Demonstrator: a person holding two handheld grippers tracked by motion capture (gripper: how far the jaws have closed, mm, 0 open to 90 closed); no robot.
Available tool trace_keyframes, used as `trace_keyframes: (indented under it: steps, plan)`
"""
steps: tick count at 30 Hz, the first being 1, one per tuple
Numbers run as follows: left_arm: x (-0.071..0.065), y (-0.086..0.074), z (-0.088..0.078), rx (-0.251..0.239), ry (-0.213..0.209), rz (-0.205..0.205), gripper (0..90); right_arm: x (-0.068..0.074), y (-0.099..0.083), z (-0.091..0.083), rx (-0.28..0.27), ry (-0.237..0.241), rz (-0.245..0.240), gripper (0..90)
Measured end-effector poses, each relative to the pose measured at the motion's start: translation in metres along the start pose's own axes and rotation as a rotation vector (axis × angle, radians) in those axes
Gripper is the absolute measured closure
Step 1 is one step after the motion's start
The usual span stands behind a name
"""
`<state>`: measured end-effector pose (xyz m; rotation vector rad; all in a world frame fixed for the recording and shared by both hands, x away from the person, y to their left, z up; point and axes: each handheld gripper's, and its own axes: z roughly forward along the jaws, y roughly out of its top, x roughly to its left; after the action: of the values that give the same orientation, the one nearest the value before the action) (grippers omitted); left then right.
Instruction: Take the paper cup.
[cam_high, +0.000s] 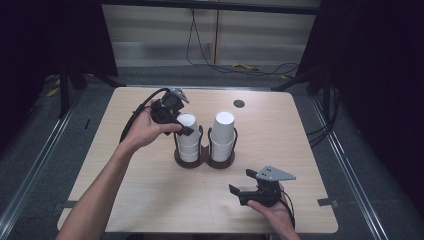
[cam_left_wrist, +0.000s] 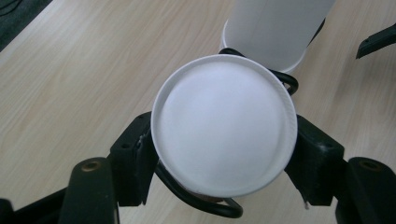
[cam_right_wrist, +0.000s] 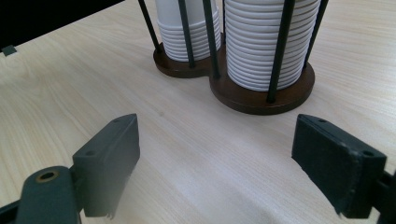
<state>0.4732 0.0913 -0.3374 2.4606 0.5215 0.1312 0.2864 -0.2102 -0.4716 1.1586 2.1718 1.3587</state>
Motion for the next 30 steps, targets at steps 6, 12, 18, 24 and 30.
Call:
trace_keyframes:
  steps: [6, 12, 18, 24, 30]
  plan:
    - [0.0, 0.0, -0.004, -0.015, 0.005, -0.003, 33.3, 0.0, 0.0, 0.0, 0.008, -0.007, -0.006, 15.4]
    - [-0.001, 0.001, -0.01, -0.034, 0.013, 0.006, 33.3, 0.0, 0.0, 0.0, 0.005, -0.006, -0.001, 15.4]
    - [-0.003, 0.0, -0.015, -0.057, 0.014, 0.003, 33.4, 0.0, 0.0, 0.0, 0.004, -0.005, -0.001, 15.4]
    - [-0.003, -0.001, -0.02, -0.076, 0.015, -0.002, 33.4, 0.0, 0.0, 0.0, 0.005, -0.006, -0.001, 15.4]
    - [-0.004, -0.002, -0.025, -0.115, 0.001, -0.007, 33.3, 0.0, 0.0, 0.0, 0.006, -0.005, -0.002, 15.4]
